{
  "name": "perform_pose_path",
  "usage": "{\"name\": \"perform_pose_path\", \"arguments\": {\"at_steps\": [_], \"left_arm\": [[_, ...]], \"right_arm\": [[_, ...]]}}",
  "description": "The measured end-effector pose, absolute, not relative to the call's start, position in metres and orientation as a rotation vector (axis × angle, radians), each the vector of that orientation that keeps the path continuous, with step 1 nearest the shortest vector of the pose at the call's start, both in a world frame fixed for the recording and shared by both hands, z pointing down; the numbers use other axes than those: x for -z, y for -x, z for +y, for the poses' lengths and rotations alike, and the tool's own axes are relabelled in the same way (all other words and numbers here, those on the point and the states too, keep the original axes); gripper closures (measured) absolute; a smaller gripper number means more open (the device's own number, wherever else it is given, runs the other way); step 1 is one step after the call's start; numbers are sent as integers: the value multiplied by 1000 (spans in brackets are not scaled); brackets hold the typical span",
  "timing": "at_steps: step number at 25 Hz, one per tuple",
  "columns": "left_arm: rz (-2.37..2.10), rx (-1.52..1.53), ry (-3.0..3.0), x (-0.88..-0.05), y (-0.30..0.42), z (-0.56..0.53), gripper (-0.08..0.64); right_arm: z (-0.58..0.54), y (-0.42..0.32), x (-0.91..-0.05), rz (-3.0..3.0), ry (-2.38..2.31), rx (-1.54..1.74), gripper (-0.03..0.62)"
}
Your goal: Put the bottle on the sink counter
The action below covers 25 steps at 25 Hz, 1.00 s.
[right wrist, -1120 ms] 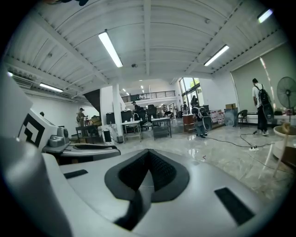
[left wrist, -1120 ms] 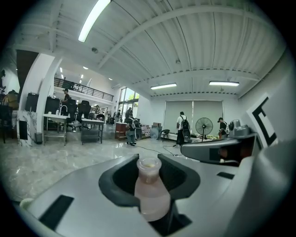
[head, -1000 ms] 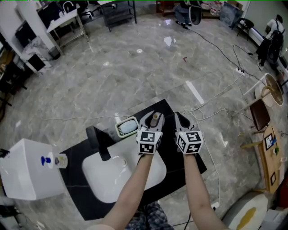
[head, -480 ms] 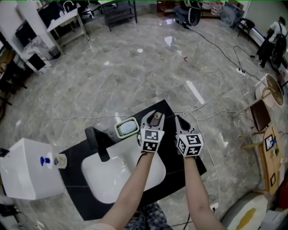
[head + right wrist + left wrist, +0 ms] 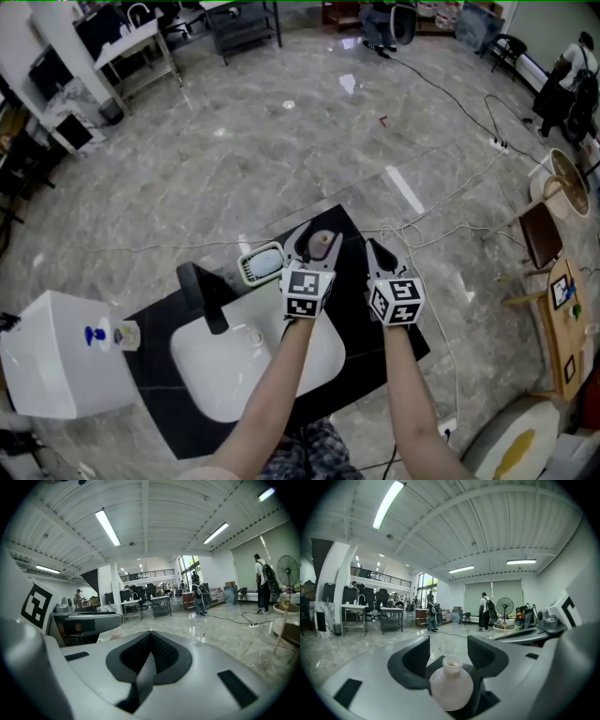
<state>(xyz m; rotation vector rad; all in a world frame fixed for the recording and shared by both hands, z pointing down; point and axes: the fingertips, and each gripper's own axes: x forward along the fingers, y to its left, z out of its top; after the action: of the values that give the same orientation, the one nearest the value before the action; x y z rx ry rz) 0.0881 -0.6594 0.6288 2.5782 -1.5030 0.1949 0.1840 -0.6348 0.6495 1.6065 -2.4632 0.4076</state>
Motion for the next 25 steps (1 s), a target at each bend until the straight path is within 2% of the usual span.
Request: {"name": "perform_pose_path", "arguments": {"at_steps": [9,18,25], "left_arm": [[-1520,-128,-2545,-605,-79,-637,321],[-1507,-2,-2550,-534,-59,-566,457],[-1460,42,-2569,-492,-41,-498,514]], "right_arm": [[-612,-200,-624,-2446,-1658,-389,577],[-542,-221,-550,-2440,-1754,-304,577],[-473,-226,-507,-2450,-1797,-257,577]]}}
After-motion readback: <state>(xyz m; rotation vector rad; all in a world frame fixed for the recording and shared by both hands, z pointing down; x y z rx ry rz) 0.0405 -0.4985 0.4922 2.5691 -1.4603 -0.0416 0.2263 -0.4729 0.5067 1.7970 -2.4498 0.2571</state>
